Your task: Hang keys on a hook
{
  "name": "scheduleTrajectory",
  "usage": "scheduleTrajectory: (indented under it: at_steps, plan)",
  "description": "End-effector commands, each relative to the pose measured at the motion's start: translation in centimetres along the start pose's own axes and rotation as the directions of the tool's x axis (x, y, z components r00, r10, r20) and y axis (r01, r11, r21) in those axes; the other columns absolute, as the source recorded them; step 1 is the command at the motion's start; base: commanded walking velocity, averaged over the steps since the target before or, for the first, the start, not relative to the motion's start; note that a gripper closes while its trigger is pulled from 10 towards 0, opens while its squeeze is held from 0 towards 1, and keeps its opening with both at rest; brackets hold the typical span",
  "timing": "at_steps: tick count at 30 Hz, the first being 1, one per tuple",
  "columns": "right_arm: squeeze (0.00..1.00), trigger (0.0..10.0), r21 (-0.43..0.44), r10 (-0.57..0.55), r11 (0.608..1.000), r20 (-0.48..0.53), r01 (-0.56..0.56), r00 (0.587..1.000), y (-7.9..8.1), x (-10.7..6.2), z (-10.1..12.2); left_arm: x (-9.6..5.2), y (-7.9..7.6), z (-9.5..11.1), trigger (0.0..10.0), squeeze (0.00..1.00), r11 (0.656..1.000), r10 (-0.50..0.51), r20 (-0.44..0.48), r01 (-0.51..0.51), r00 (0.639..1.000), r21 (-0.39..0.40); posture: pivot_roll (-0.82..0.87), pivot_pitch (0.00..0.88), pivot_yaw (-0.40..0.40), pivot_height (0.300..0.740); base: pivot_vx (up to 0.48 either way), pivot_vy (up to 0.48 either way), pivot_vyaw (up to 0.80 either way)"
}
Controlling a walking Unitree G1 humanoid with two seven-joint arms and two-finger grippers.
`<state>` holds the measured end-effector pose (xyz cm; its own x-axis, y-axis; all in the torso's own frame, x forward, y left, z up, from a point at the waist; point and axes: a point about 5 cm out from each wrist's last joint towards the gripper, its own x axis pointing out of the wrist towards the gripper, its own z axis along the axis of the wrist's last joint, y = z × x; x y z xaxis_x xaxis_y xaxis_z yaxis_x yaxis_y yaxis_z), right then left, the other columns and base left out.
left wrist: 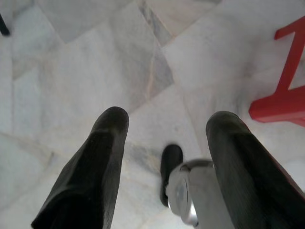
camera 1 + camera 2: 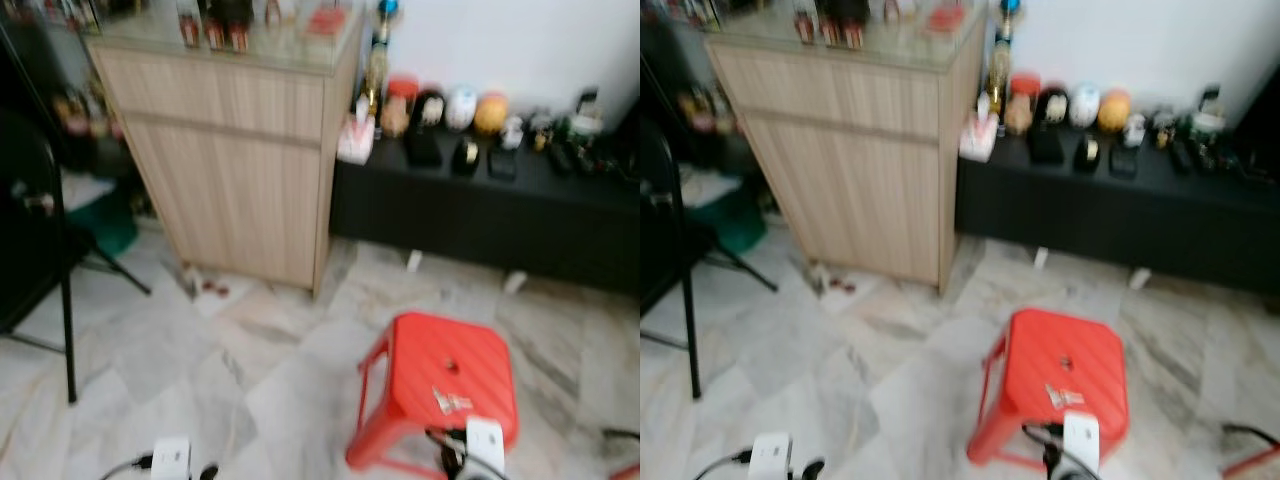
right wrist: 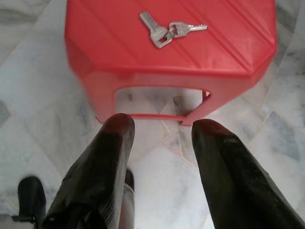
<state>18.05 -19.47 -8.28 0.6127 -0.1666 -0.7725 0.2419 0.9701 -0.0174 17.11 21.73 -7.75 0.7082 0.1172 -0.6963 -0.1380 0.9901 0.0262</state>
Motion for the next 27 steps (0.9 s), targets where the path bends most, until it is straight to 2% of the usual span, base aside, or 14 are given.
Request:
scheduleTrajectory:
  at_steps: [1,5,13,22,24,27]
  plan:
    - [0.0,10.0,0.002,-0.037,0.999,-0.009,0.037,0.999,-1.24,-0.1,-0.31,-0.18,-0.84,-0.83,10.0,0.0,1.0,-0.022,-0.029,0.021,0.999,-0.01,0.16,0.06,-0.047,0.74,0.3,0.0,0.0]
    - [0.0,10.0,0.005,-0.041,0.999,-0.008,0.041,0.999,-1.28,-0.09,-0.28,-0.22,-0.74,-0.89,10.0,0.0,1.0,-0.015,-0.029,0.015,0.999,-0.011,0.17,0.066,-0.048,0.74,0.27,0.0,0.0]
    - [0.0,10.0,0.045,-0.088,0.995,-0.009,0.088,0.996,-1.95,-0.07,-0.1,-0.25,-0.73,-0.97,10.0,0.0,1.0,-0.018,-0.031,0.018,0.999,-0.009,0.17,0.077,-0.047,0.74,0.0,0.0,0.0]
    - [0.0,10.0,0.05,-0.081,0.995,-0.011,0.081,0.997,-2.05,-0.02,0.06,-0.25,-0.8,-1.0,10.0,0.0,1.0,-0.023,-0.034,0.023,0.999,-0.01,0.17,0.081,-0.049,0.74,0.0,0.0,-0.76]
    - [0.0,10.0,0.029,-0.068,0.997,0.003,0.068,0.998,-1.96,0.01,0.26,-0.25,-0.78,-1.02,10.0,0.0,1.0,-0.022,-0.035,0.022,0.999,-0.01,0.17,0.082,-0.049,0.74,0.0,0.0,0.0]
    - [0.0,10.0,0.047,-0.079,0.996,0.005,0.078,0.997,-2.0,0.0,0.29,-0.25,-0.76,-1.02,10.0,0.0,1.0,-0.021,-0.035,0.021,0.999,-0.01,0.17,0.082,-0.05,0.74,0.0,0.0,0.0]
